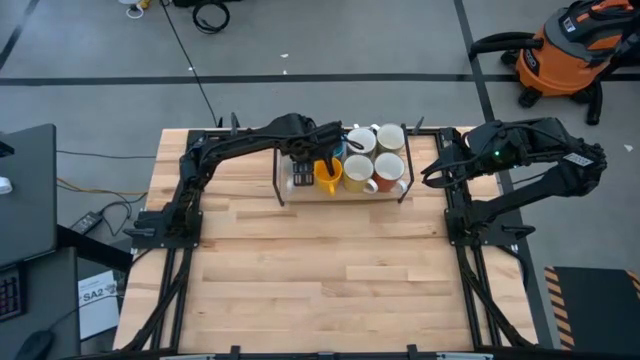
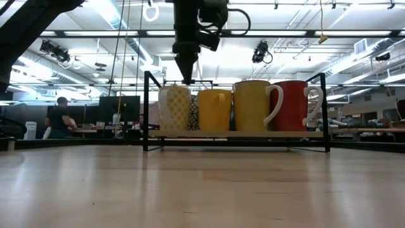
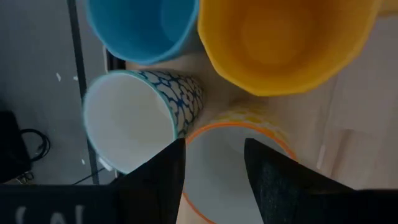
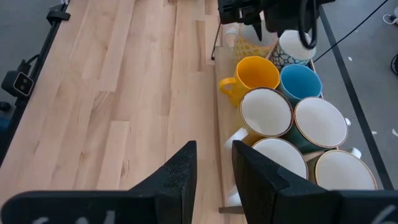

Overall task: Place coffee mugs
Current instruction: Return to Home Position

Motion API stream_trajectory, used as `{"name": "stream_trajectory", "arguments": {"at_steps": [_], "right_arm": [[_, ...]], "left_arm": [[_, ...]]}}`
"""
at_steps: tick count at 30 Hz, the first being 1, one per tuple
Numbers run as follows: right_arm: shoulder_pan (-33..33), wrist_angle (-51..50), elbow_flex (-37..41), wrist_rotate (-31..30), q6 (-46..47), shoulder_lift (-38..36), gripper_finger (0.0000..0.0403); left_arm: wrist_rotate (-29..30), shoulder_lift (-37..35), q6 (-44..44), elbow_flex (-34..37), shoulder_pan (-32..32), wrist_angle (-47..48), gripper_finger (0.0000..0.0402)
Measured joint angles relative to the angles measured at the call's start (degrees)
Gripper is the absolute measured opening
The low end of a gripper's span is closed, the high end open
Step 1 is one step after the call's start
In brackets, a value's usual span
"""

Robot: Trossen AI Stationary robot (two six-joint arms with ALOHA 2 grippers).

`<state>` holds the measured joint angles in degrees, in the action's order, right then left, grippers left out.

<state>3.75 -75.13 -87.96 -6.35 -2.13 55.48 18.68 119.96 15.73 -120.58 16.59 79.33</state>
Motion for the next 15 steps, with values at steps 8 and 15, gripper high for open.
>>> {"name": "stream_trajectory", "arguments": {"at_steps": [8,15], "right_arm": [[0.0,0.02,0.0,-0.01,-0.07,-0.28,0.0107],[-0.01,3.92,2.19,-0.02,-0.49,-5.31,0.0107]], "left_arm": [[-0.01,0.0,-0.11,-5.11,-0.89,0.05,0.0172],[-0.02,0.02,-2.56,-14.43,-3.85,0.04,0.0172]]}}
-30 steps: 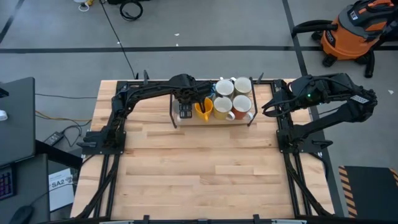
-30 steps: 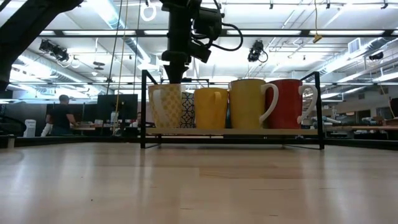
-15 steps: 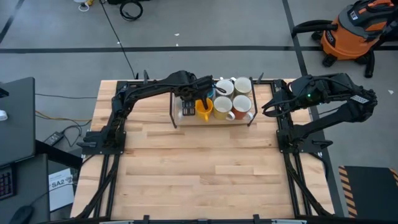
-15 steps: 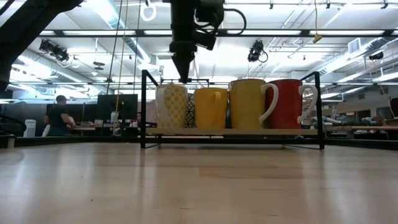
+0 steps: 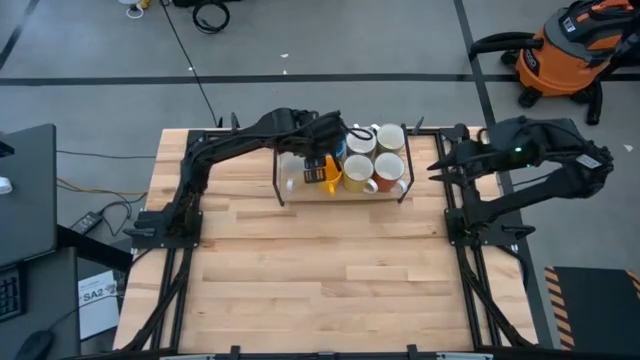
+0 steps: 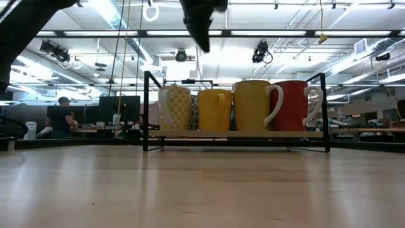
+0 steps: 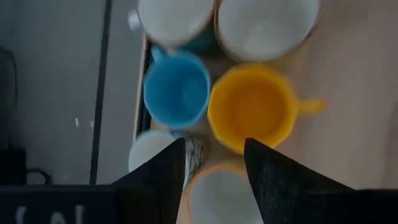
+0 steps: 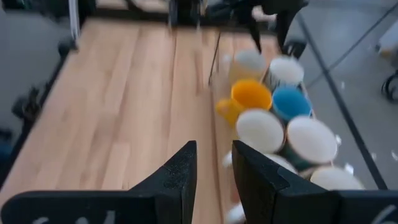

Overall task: Place coffee mugs
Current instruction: Return to Home Position

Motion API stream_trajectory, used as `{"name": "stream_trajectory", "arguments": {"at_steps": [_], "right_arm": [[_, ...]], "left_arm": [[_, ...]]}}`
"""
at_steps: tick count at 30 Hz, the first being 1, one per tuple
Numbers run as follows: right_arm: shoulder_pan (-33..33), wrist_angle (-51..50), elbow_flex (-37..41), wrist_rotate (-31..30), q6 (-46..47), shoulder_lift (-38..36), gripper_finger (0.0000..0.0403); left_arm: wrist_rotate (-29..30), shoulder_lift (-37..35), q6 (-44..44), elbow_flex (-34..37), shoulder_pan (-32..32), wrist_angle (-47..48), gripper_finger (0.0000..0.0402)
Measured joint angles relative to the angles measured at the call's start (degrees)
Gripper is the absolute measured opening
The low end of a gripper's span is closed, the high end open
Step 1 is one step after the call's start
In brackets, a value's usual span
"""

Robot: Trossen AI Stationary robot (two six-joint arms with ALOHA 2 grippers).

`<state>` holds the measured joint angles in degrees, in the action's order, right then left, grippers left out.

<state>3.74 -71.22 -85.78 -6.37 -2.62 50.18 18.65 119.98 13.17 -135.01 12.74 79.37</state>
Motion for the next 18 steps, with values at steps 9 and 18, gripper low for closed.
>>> {"name": "stream_trajectory", "arguments": {"at_steps": [9,18], "right_arm": [[0.01,22.55,23.14,-0.74,0.4,-16.15,0.0107],[-0.2,45.49,45.7,-1.5,1.01,-26.67,0.0107]], "left_arm": [[-0.85,-11.09,-5.56,1.44,-6.81,-3.51,0.0172],[2.19,-21.55,-13.06,1.41,-15.2,-0.63,0.0172]]}}
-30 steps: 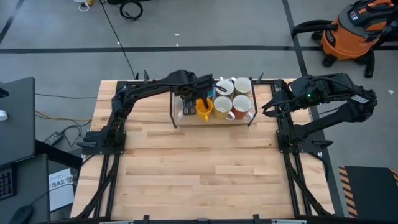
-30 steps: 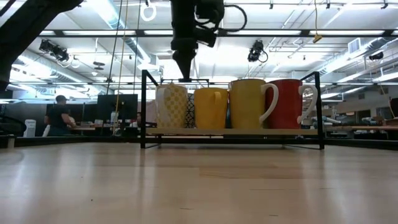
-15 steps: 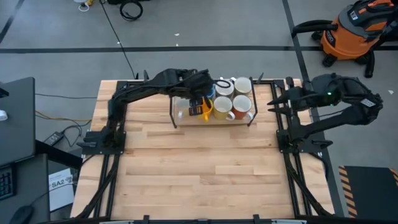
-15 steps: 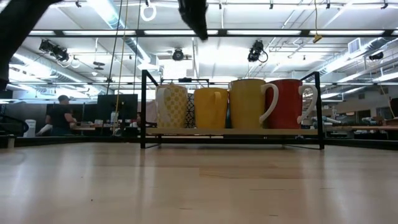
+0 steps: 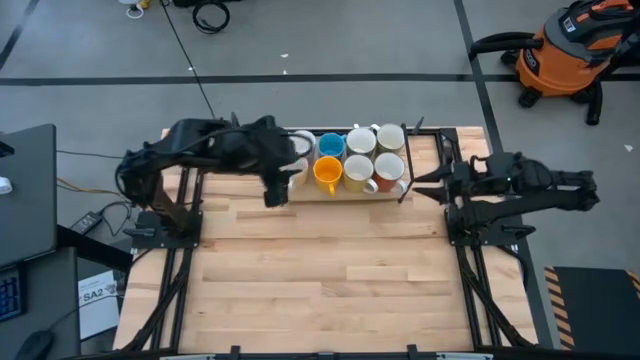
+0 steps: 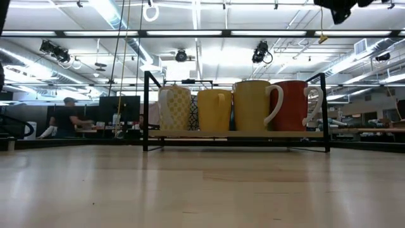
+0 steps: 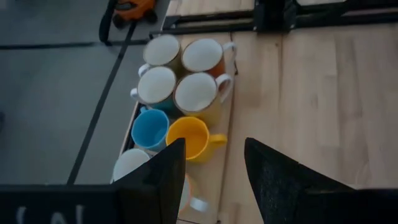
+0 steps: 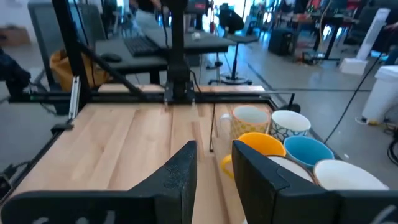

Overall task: Place coffee mugs
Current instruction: Return to Home Position

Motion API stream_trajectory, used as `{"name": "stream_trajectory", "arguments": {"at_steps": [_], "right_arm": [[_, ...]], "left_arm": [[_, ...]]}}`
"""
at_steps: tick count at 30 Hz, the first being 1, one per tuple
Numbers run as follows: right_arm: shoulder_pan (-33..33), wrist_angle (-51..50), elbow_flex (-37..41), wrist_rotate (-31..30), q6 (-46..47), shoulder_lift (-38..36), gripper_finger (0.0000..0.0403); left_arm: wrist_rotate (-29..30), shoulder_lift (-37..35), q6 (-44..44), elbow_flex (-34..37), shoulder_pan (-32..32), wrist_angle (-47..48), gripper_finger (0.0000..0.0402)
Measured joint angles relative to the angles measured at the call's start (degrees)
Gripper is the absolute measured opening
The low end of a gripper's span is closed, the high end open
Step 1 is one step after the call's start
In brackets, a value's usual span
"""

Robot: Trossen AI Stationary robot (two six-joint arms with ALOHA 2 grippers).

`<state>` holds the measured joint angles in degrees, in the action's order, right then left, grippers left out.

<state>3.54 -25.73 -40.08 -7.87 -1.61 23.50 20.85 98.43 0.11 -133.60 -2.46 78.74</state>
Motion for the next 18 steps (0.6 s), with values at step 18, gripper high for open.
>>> {"name": "stream_trajectory", "arguments": {"at_steps": [18], "right_arm": [[-2.24,5.36,20.63,-0.19,7.73,-22.83,0.0107]], "left_arm": [[6.99,-3.72,-6.42,0.04,-7.74,4.18,0.0172]]}}
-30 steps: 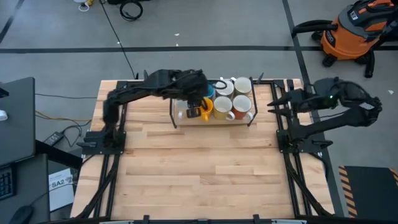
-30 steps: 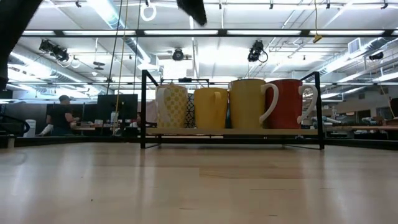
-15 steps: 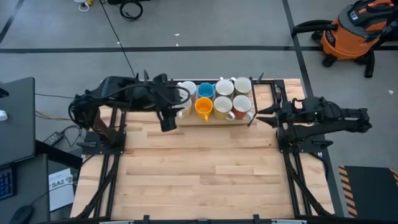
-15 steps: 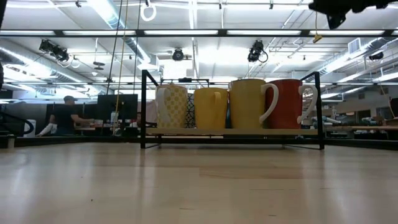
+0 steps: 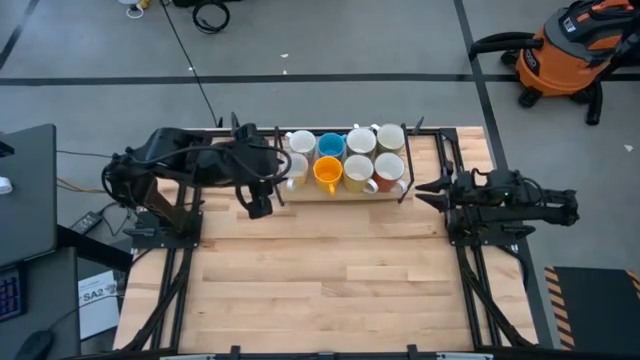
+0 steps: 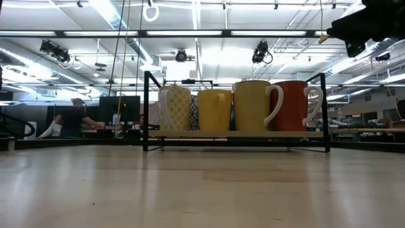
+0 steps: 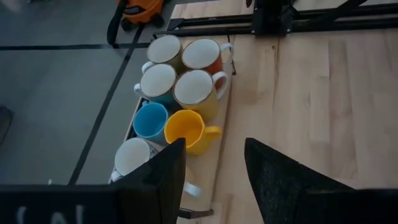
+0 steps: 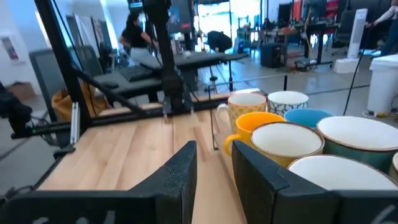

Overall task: Place coffee mugs
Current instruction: Return to Home Position

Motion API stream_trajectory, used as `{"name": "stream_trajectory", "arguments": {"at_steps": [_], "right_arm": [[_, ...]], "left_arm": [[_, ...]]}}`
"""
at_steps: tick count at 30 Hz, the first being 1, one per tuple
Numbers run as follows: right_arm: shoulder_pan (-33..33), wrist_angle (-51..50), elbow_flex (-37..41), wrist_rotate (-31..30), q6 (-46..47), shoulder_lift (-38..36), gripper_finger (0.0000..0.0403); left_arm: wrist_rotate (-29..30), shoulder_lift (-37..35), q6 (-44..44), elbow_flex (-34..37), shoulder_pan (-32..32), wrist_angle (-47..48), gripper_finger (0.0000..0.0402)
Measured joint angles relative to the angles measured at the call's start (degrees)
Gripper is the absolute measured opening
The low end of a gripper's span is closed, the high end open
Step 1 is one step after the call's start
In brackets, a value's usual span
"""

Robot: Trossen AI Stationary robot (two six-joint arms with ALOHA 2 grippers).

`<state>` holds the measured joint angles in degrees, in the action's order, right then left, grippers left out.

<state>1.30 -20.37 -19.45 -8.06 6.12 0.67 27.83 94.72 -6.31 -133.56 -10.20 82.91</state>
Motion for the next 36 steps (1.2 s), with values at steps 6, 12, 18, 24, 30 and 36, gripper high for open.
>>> {"name": "stream_trajectory", "arguments": {"at_steps": [6,12,18,24,30,36], "right_arm": [[0.0,3.16,2.65,0.17,0.23,-0.06,0.0107],[0.0,4.05,4.34,0.17,0.17,-0.53,0.0107],[0.0,4.48,5.41,0.18,0.36,-0.53,0.0107],[0.0,4.72,6.86,0.18,0.36,-0.44,0.0107],[0.0,4.86,7.4,0.14,0.36,-0.4,0.0107],[0.0,4.89,7.4,0.16,0.21,-0.4,0.0107]], "left_arm": [[0.33,-0.39,-0.58,0.04,-0.3,0.41,0.0172],[0.52,-1.38,-0.79,0.05,-1.49,1.1,0.0172],[5.45,-6.44,-4.69,0.04,-5.93,3.14,0.0172],[14.19,-12.39,-6.96,5.98,-12.52,2.47,0.0172],[21.04,-21.43,-8.06,28.86,-14.1,-10.39,0.0172],[16.96,-28.98,0.84,58.67,-10.25,-43.15,0.0172]]}}
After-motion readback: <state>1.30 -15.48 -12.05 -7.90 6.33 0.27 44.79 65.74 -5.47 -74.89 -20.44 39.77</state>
